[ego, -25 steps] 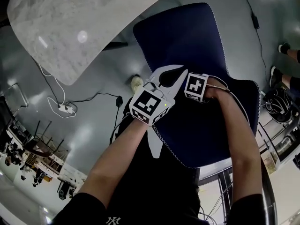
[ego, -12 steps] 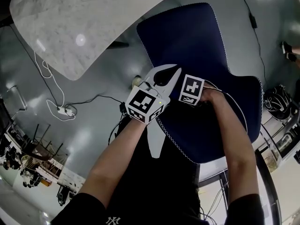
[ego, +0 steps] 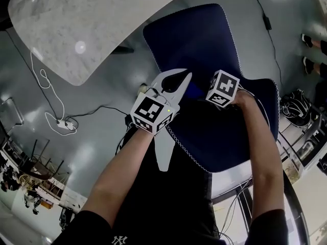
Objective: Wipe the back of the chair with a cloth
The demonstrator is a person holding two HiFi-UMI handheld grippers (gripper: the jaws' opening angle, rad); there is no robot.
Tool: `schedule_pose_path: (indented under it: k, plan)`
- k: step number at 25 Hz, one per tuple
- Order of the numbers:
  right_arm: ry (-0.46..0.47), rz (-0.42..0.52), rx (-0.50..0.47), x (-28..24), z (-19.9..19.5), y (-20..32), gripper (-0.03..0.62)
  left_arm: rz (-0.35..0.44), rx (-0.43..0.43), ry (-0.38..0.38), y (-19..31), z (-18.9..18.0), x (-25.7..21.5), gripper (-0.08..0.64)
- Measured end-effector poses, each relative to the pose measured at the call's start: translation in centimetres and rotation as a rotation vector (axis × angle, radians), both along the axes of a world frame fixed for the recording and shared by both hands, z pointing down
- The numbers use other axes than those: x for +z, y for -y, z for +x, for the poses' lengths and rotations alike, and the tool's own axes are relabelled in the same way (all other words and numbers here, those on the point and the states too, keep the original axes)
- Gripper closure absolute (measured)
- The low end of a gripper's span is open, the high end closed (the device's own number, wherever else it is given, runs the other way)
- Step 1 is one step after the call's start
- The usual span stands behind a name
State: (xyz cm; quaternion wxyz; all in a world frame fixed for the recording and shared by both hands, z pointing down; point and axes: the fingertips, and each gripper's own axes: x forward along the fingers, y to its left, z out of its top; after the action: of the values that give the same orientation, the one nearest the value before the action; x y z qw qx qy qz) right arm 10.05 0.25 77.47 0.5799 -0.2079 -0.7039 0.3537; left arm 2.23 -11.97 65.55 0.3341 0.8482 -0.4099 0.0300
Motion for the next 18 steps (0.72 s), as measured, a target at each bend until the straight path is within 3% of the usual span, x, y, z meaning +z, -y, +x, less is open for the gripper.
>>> schedule_pose_path:
  k: [4,9,14,18]
  plan:
    - [-0.074,0.120,0.037,-1.6,4.9,4.4,0.532,0.001,0.017,-0.017,0.5,1.4,-0.4,0.551]
    - [-0.215,0.338,-0.015,-2.5,11.1,9.2,0.531,0.003,0.036,-0.030,1.0,3.1,-1.0,0.551]
    - [-0.375,0.521,-0.149,-1.8,14.5,12.9,0.531,-0.003,0.040,-0.025,1.6,3.8,-0.8,0.551]
    - [-0.468,0.578,-0.320,1.1,15.7,12.6,0.531,-0.019,0.039,-0.017,1.5,3.7,0.1,0.551]
